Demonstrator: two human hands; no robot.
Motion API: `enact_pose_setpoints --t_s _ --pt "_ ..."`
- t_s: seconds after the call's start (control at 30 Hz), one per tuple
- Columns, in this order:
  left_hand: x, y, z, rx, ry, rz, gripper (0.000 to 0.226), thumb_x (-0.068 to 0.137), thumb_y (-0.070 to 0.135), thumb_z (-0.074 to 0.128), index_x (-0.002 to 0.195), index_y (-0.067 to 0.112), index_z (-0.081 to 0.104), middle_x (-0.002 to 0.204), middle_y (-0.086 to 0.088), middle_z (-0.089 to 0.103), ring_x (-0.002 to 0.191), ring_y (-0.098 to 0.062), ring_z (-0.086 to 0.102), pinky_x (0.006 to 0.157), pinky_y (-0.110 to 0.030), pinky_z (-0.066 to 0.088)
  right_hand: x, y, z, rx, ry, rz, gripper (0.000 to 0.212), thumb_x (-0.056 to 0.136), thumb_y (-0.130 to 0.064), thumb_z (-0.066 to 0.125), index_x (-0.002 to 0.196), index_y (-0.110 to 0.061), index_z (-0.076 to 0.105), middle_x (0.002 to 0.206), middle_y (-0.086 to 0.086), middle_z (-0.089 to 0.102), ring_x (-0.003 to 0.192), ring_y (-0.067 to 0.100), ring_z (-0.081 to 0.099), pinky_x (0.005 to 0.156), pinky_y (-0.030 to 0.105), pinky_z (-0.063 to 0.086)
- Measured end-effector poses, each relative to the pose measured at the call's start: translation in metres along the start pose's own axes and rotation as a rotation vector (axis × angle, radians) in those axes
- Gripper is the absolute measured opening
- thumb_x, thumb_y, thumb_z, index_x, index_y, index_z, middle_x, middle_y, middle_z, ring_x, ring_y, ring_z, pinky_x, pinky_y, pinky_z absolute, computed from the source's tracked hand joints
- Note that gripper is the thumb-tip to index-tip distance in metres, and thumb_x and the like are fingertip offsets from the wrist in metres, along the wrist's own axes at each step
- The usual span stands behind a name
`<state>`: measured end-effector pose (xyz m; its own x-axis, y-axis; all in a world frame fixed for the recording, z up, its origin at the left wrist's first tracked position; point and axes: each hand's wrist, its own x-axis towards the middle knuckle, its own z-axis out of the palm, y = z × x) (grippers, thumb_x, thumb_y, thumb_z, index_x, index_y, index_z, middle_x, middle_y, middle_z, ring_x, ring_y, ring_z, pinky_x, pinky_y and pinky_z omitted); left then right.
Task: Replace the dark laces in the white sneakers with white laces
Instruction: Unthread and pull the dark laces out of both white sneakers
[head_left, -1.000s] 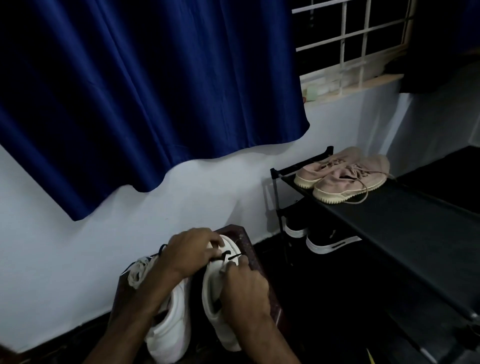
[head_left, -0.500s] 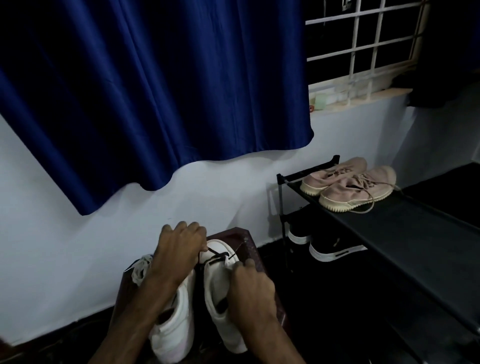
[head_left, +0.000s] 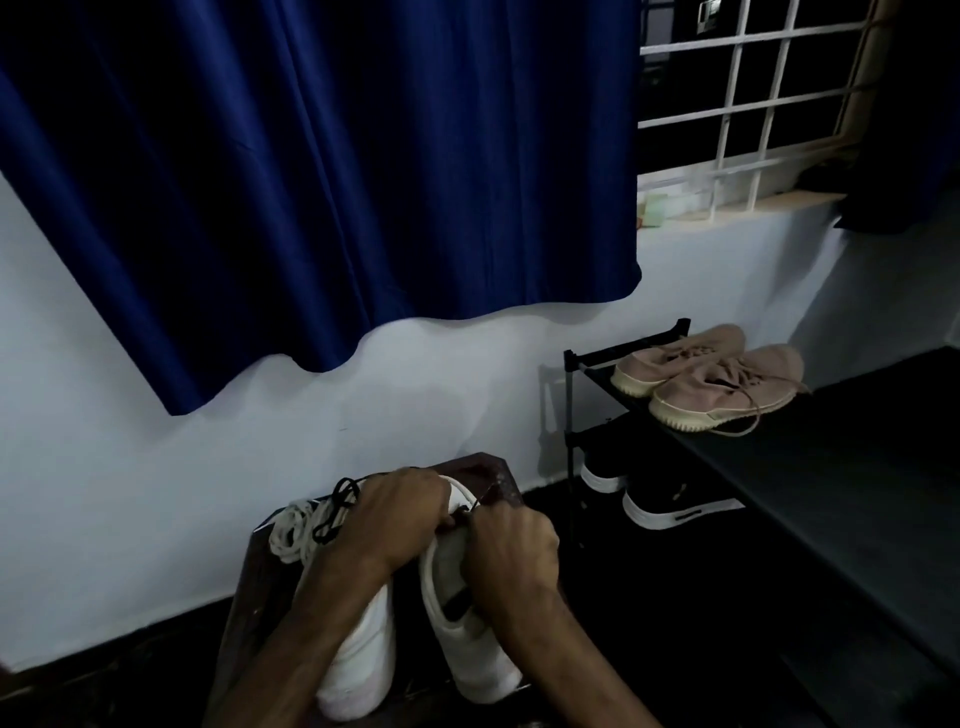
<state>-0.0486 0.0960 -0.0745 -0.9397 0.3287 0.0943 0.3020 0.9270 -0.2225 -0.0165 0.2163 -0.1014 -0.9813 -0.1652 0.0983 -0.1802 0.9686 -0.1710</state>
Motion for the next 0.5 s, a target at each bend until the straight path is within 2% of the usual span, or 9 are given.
enact_pose_setpoints --t_s 0.13,0.27,0.37,0.43,0.5 --pt "-0.021 -0.020 -0.015 -0.075 -0.015 0.004 0.016 0.095 0.038 0.051 0.102 0.026 0.060 0.113 0.008 0.060 0.109 -0.014 0.055 0.085 -0.030 0.041 0.005 0.003 0.003 -0.001 0.021 0.064 0.030 0.098 -0.009 0.039 0.111 -0.014 0.065 0.112 0.005 0.067 0.103 0.025 0.065 0.070 0.029 0.045" --pt "-0.049 -0.047 -0.037 -0.244 0.076 -0.180 0.019 0.092 0.046 0.055 0.089 0.028 0.060 0.094 0.013 0.060 0.092 -0.009 0.058 0.073 -0.030 0.039 0.001 0.001 0.005 -0.037 0.037 0.038 0.032 0.099 -0.012 0.036 0.110 -0.018 0.066 0.109 0.004 0.068 0.100 0.025 0.067 0.064 0.029 0.037" --pt "-0.067 -0.050 -0.035 -0.286 -0.020 -0.304 0.028 0.088 0.057 0.057 0.093 0.029 0.061 0.095 0.012 0.066 0.093 -0.012 0.062 0.076 -0.029 0.044 -0.002 0.006 0.001 -0.042 0.029 0.076 0.031 0.101 -0.019 0.036 0.108 -0.017 0.066 0.109 0.003 0.068 0.100 0.025 0.067 0.066 0.029 0.040" --pt "-0.076 -0.040 -0.026 -0.254 -0.083 -0.340 0.035 0.089 0.059 0.053 0.097 0.026 0.061 0.100 0.007 0.067 0.099 -0.015 0.063 0.081 -0.029 0.045 -0.003 0.006 -0.002 -0.052 0.029 0.084 0.029 0.099 -0.019 0.037 0.111 -0.017 0.064 0.114 0.005 0.066 0.104 0.025 0.065 0.071 0.030 0.043" --pt "-0.081 -0.026 -0.019 -0.237 -0.015 -0.384 0.035 0.093 0.057 0.047 0.098 0.025 0.061 0.104 0.003 0.069 0.104 -0.016 0.063 0.081 -0.030 0.044 -0.001 0.005 -0.004 -0.048 0.090 0.054 0.027 0.098 -0.021 0.040 0.121 -0.016 0.054 0.124 0.008 0.056 0.112 0.028 0.057 0.073 0.032 0.046"
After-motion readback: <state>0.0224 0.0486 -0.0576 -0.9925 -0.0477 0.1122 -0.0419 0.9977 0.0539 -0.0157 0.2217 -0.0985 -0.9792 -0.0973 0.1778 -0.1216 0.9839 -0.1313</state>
